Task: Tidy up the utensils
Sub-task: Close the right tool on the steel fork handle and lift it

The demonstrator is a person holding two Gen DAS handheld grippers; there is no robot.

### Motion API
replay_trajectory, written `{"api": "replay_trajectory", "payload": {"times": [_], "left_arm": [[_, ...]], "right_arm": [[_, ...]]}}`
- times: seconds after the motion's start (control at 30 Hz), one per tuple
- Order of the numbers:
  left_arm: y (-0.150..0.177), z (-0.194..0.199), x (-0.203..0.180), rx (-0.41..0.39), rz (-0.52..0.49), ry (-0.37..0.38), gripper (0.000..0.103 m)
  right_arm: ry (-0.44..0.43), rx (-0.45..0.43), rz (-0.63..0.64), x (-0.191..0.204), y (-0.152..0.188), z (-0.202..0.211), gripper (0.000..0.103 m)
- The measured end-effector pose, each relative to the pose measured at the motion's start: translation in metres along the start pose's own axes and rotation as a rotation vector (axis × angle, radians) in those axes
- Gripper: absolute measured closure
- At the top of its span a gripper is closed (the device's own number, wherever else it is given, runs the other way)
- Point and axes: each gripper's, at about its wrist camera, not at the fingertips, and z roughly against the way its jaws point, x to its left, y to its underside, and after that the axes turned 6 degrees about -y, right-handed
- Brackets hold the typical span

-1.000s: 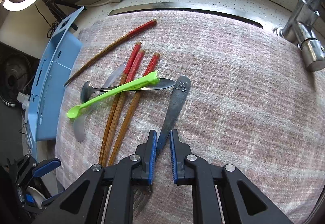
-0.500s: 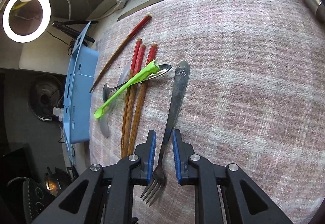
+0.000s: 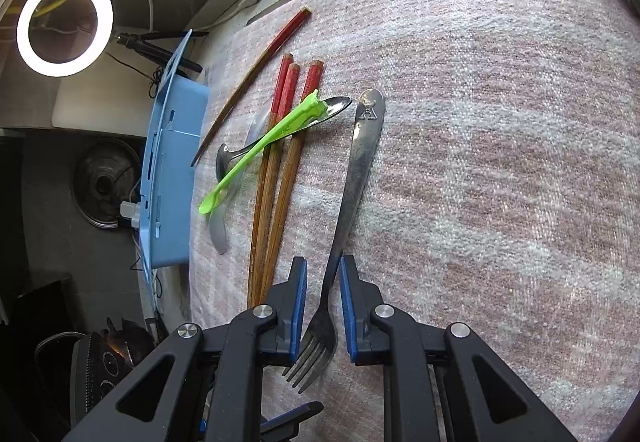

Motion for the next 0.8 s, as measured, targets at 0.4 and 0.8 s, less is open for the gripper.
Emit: {"api": "replay_trajectory", "payload": {"times": [0.4, 0.8], "left_arm": [[-0.01, -0.008, 0.001, -0.002, -0.013, -0.032, 0.08], [-0.007, -0.004, 0.002, -0.016, -0.023, -0.024, 0.08]], "right_arm": [[0.014, -0.004, 0.02, 0.004, 0.003, -0.004, 0.091], [0.01, -0.018, 0.002, 0.001, 0.003, -0.003, 0.096]]}}
